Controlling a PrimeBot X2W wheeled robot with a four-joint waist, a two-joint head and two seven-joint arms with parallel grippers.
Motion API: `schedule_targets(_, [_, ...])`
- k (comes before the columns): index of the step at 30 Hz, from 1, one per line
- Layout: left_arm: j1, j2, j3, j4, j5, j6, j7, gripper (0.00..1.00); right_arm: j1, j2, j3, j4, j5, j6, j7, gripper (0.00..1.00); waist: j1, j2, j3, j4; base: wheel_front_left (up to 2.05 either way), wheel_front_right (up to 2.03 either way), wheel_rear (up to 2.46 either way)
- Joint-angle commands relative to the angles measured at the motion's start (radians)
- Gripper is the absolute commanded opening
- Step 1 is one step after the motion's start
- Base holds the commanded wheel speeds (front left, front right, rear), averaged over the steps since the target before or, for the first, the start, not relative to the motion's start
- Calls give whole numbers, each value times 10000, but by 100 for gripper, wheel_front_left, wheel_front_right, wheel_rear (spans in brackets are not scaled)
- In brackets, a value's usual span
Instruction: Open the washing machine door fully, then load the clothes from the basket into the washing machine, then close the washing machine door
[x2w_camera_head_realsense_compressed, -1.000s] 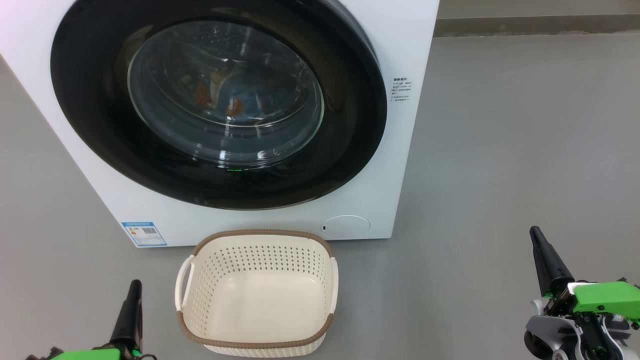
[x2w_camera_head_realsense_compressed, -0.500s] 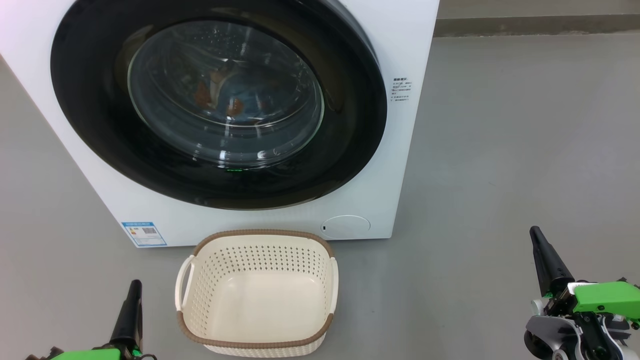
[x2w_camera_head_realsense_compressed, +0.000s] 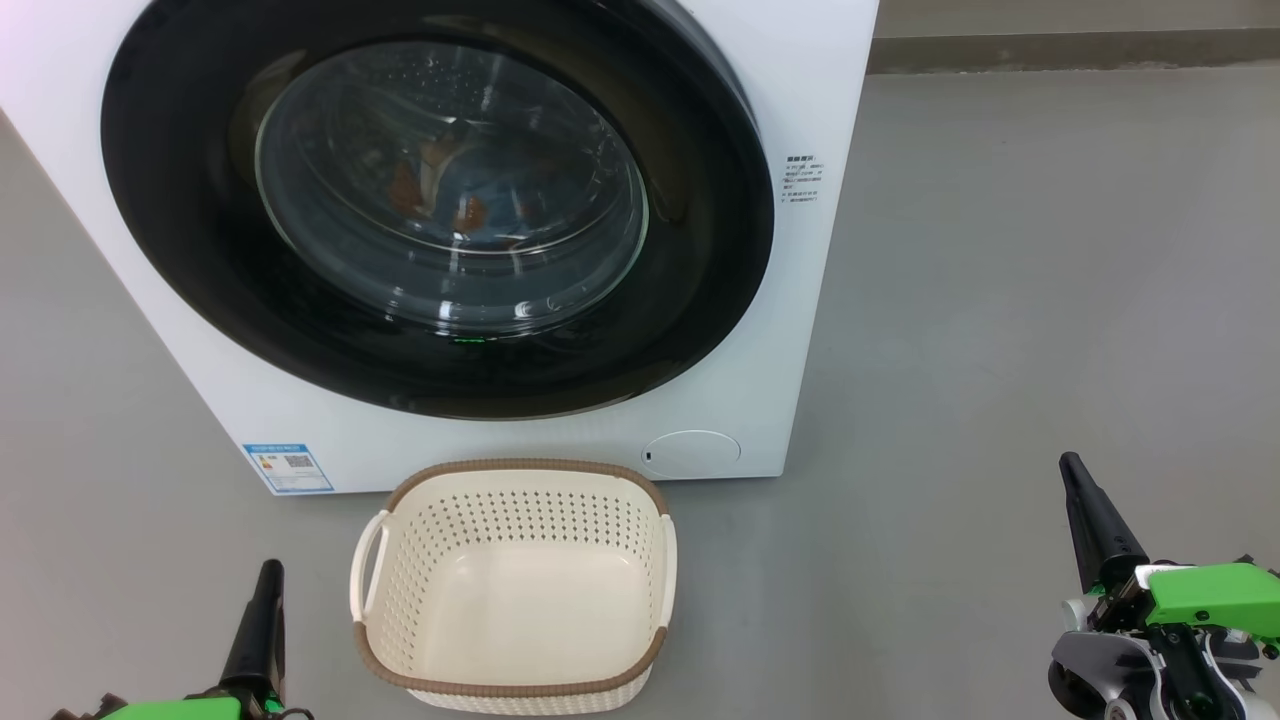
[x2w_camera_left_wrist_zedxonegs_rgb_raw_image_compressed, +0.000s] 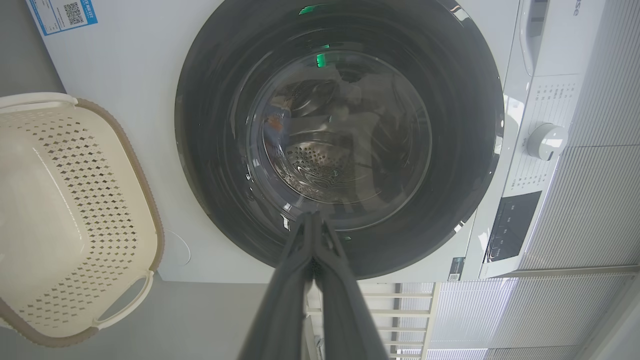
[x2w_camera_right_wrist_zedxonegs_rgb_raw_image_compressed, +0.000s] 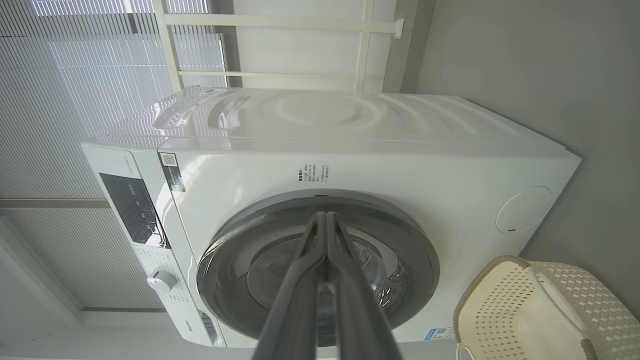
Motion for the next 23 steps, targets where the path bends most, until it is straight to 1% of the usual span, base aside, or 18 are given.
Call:
schedule_targets(1, [-469, 83, 332, -193, -70, -71, 69, 0, -42, -91, 179, -305, 7, 6, 41, 0, 0, 0, 0, 0, 0, 0, 0])
schedule_targets(23, [-467, 83, 333, -197, -70, -71, 70, 0, -42, -91, 179, -306, 8, 6, 40, 0, 0, 0, 0, 0, 0, 0, 0])
